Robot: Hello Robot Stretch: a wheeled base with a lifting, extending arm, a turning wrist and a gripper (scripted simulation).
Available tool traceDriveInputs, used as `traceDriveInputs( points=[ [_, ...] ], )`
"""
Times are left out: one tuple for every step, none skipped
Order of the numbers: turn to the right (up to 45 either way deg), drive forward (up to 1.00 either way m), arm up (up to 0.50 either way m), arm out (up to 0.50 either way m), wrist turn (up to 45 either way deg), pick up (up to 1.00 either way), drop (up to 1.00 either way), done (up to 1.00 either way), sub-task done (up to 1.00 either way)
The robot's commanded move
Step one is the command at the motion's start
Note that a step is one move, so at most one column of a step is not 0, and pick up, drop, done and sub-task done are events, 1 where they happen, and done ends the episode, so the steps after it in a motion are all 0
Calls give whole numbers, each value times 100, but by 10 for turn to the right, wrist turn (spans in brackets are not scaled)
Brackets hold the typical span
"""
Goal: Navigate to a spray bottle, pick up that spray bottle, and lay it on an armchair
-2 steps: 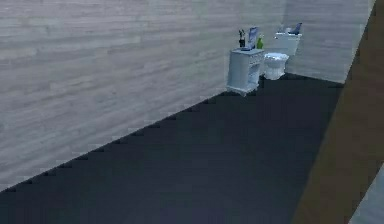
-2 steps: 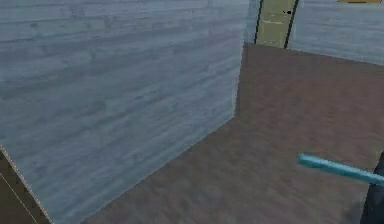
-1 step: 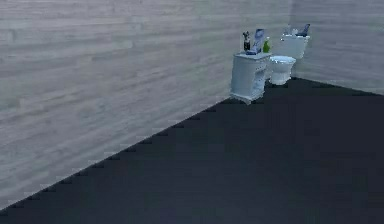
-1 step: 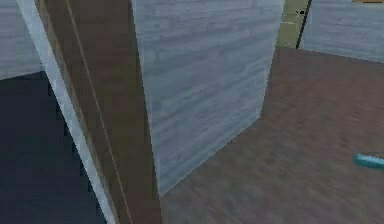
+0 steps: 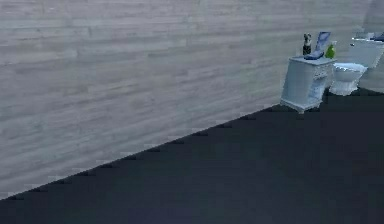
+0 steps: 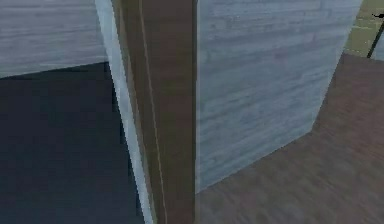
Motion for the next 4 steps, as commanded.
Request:
traceDriveInputs(
  points=[
    [-30, 0, 0, 0, 0, 0, 0, 0, 0],
    [0, 30, 0, 0, 0, 0, 0, 0, 0],
    [450, 0, 0, 0, 0, 0, 0, 0, 0],
    [30, 0, 0, 0, 0, 0, 0, 0, 0]
  ],
)
